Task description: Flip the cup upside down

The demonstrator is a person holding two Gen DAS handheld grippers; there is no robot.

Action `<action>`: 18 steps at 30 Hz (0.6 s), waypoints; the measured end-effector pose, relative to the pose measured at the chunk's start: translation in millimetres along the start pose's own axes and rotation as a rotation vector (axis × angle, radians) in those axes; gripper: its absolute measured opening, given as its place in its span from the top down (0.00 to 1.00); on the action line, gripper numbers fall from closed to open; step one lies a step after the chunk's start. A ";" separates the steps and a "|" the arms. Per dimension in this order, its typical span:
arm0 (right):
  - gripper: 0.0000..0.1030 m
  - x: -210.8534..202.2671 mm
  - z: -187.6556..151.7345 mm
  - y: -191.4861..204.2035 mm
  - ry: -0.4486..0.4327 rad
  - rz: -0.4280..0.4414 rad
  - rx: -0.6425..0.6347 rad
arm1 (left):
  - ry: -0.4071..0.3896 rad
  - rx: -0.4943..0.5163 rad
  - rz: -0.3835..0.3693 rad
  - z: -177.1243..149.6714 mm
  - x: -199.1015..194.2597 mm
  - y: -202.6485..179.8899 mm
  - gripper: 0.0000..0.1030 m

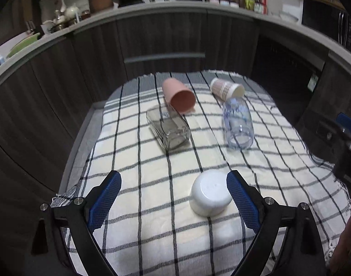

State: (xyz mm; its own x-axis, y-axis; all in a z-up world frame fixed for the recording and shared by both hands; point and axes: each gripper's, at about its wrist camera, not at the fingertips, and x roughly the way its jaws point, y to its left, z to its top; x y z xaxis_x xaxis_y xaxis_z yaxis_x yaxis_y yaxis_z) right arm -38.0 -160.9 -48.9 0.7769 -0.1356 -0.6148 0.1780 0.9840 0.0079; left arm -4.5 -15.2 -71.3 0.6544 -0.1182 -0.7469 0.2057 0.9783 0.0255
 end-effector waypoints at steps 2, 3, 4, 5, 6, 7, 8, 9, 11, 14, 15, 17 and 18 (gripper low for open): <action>0.12 -4.4 -4.2 5.8 -0.021 -0.018 -0.032 | -0.038 -0.028 0.002 -4.6 -2.7 3.4 0.09; 0.12 -6.1 -5.8 8.5 -0.029 -0.026 -0.043 | -0.052 -0.041 0.004 -7.0 -3.6 4.8 0.09; 0.12 -7.0 -7.8 10.8 -0.038 -0.036 -0.056 | -0.063 -0.051 0.006 -9.3 -4.3 6.3 0.08; 0.12 -7.0 -8.5 12.8 -0.043 -0.041 -0.062 | -0.076 -0.064 0.007 -12.0 -4.9 8.2 0.08; 0.11 -7.9 -10.8 14.7 -0.054 -0.048 -0.073 | -0.085 -0.073 0.008 -14.5 -5.2 10.2 0.08; 0.11 -8.8 -12.3 16.4 -0.061 -0.051 -0.079 | -0.096 -0.082 0.010 -16.6 -5.0 12.3 0.08; 0.11 -9.5 -14.1 18.0 -0.070 -0.055 -0.085 | -0.109 -0.089 0.014 -18.8 -4.5 14.7 0.07; 0.10 -10.2 -16.0 19.2 -0.083 -0.055 -0.089 | -0.118 -0.092 0.019 -20.7 -4.1 16.1 0.06; 0.09 -11.0 -20.0 20.9 -0.104 -0.058 -0.096 | -0.135 -0.097 0.024 -24.1 -2.9 18.5 0.05; 0.09 -9.4 -26.7 24.4 -0.117 -0.063 -0.105 | -0.152 -0.099 0.021 -28.4 -0.8 20.1 0.05; 0.09 -8.2 -27.6 25.8 -0.116 -0.065 -0.106 | -0.157 -0.096 0.020 -29.3 -0.1 20.1 0.05; 0.09 -6.0 -30.1 26.8 -0.108 -0.069 -0.110 | -0.164 -0.093 0.023 -30.3 1.6 20.2 0.05; 0.09 -4.7 -30.6 27.6 -0.106 -0.071 -0.112 | -0.167 -0.096 0.020 -30.8 2.4 20.9 0.05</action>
State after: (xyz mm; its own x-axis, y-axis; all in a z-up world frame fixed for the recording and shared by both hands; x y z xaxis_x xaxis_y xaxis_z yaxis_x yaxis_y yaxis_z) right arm -55.3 -129.5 -69.9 0.8254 -0.2111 -0.5236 0.1712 0.9774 -0.1241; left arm -21.0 10.2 -93.0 0.7708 -0.1172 -0.6262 0.1266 0.9915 -0.0298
